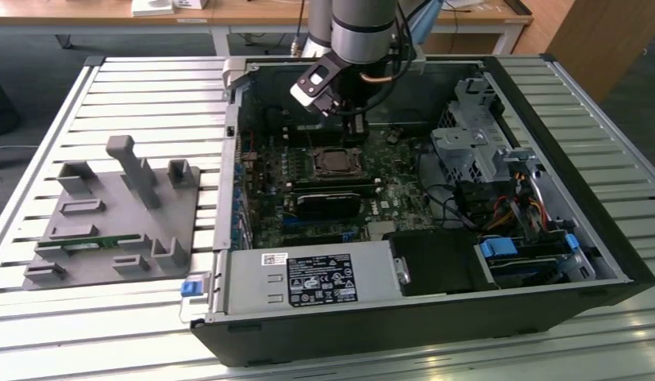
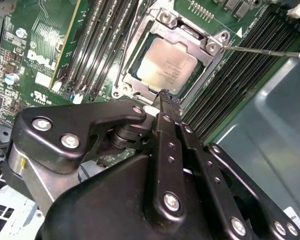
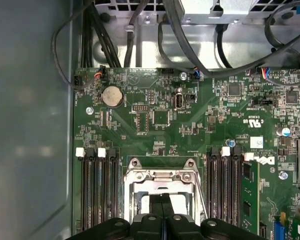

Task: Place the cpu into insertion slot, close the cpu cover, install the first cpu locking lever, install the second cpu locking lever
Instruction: 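Close the cpu cover, then install the first cpu locking lever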

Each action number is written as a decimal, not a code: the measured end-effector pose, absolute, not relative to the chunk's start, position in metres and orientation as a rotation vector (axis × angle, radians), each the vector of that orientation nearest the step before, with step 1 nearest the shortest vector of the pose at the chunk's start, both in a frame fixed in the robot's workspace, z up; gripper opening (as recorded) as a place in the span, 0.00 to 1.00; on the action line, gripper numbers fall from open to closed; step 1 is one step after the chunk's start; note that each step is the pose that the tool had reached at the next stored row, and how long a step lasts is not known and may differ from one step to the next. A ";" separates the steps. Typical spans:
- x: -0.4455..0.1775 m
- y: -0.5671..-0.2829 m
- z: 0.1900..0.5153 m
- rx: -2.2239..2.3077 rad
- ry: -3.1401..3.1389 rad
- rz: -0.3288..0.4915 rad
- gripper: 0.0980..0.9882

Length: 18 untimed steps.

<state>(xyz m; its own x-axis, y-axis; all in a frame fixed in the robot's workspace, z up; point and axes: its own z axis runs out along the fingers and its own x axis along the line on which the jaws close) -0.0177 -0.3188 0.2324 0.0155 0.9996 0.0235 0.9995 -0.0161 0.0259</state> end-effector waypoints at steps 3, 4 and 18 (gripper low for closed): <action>-0.020 -0.319 0.232 2.237 2.202 0.055 0.01; -0.020 -0.319 0.232 2.237 2.202 0.055 0.01; -0.031 -0.319 0.232 2.237 2.202 0.055 0.01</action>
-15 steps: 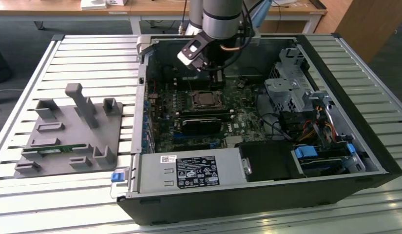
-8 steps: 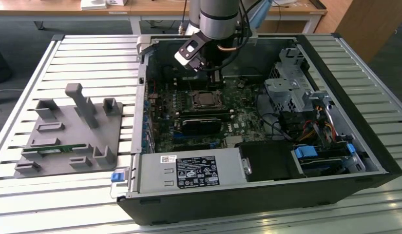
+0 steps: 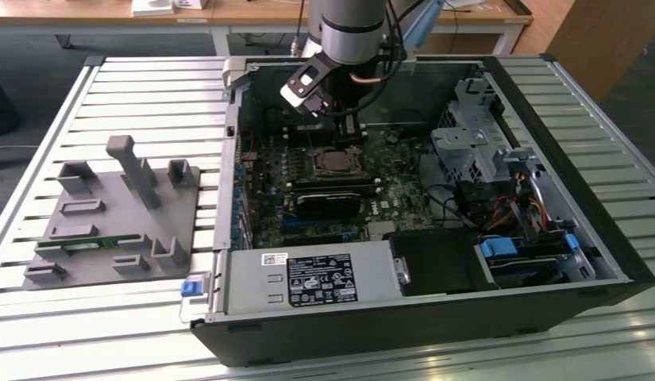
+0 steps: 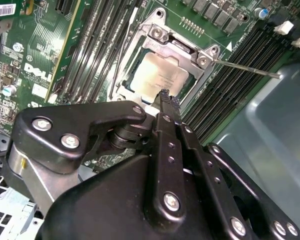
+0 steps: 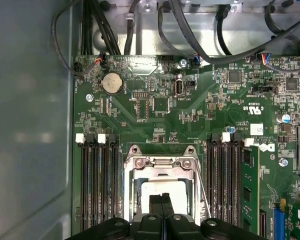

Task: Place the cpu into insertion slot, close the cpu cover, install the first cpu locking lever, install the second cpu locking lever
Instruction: 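Install the first cpu locking lever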

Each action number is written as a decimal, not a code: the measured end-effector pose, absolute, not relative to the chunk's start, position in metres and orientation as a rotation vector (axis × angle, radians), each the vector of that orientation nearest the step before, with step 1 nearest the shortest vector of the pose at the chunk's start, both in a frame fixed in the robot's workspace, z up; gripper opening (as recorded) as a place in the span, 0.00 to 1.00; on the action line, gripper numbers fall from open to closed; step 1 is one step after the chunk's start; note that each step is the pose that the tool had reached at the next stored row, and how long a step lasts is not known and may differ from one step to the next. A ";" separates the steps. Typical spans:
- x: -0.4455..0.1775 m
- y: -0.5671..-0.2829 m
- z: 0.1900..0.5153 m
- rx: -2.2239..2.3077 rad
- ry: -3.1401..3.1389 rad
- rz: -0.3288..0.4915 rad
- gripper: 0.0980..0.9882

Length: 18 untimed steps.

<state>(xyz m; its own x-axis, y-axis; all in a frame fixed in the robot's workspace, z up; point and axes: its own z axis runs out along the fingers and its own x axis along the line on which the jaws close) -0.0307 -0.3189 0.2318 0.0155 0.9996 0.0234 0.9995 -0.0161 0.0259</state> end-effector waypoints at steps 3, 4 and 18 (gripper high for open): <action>-0.032 -0.319 0.232 2.237 2.202 0.055 0.01; -0.032 -0.319 0.232 2.237 2.202 0.055 0.01; -0.033 -0.319 0.232 2.237 2.202 0.055 0.01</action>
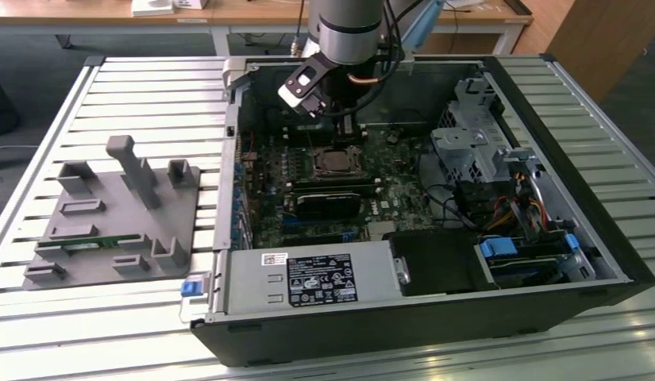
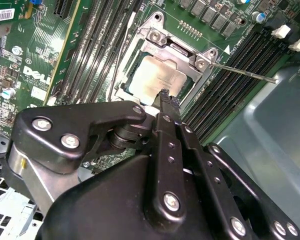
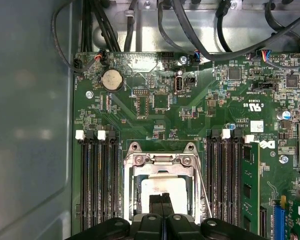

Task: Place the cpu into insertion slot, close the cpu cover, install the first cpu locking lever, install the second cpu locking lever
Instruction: 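Install the first cpu locking lever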

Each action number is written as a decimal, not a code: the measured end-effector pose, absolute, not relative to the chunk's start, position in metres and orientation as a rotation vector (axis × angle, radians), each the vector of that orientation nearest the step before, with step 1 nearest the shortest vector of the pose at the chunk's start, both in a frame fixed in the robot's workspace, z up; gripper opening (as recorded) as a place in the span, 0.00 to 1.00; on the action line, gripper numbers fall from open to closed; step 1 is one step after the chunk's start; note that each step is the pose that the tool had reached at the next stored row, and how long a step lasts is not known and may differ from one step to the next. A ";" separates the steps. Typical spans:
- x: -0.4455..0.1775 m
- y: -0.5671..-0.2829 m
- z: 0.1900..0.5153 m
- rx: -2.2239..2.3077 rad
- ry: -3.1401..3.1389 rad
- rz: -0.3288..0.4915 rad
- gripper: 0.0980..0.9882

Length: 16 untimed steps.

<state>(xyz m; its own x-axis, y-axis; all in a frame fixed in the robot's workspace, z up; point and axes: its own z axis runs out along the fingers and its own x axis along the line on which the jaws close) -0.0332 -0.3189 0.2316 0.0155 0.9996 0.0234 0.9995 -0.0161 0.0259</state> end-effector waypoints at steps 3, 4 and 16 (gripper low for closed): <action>-0.033 -0.319 0.234 2.237 2.202 0.055 0.01; -0.033 -0.319 0.236 2.236 2.202 0.055 0.01; -0.033 -0.319 0.242 2.215 2.224 0.055 0.01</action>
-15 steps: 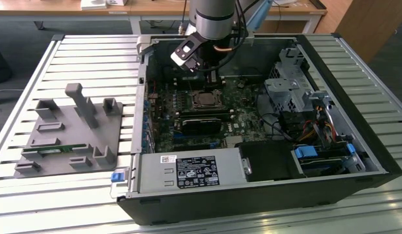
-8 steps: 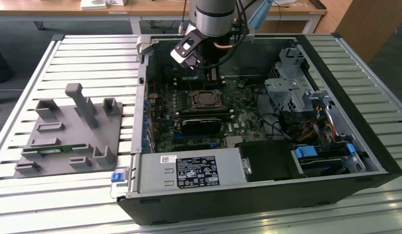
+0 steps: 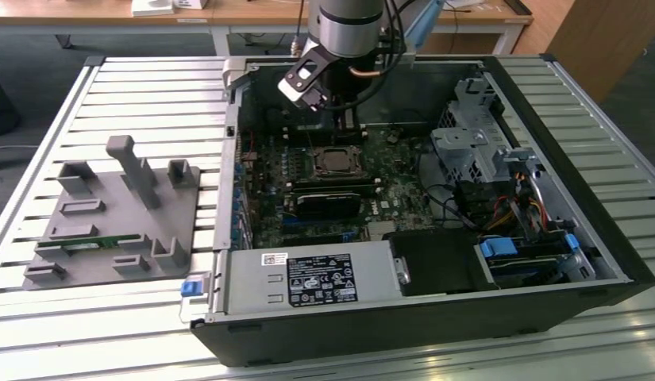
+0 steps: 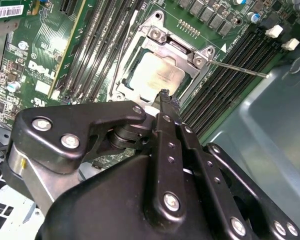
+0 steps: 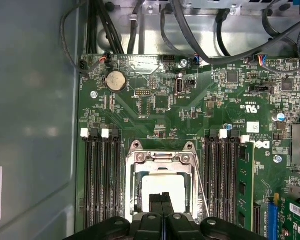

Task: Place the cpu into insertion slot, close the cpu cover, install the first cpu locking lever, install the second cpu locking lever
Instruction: 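Install the first cpu locking lever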

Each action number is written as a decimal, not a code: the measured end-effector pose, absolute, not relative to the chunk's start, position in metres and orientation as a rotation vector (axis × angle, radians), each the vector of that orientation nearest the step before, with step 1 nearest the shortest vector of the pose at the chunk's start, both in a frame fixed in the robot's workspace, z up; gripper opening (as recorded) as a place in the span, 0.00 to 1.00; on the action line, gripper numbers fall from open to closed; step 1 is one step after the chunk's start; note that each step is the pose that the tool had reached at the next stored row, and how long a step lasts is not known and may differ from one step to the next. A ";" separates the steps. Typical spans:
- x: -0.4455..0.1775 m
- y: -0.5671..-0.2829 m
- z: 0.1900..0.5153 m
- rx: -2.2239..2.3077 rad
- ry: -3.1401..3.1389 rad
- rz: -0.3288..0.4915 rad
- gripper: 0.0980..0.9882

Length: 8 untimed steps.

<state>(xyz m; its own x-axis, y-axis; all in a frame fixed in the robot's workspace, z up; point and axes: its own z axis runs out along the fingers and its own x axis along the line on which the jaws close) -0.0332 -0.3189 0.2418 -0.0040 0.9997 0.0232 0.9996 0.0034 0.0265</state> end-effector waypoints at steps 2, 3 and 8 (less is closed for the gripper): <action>-0.033 -0.319 0.242 2.210 2.230 0.055 0.01; -0.033 -0.319 0.242 2.207 2.232 0.055 0.01; -0.033 -0.319 0.242 2.198 2.241 0.055 0.01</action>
<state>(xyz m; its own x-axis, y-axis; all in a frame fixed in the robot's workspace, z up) -0.0332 -0.3189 0.2418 -0.0198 0.9995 0.0233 0.9995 0.0191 0.0265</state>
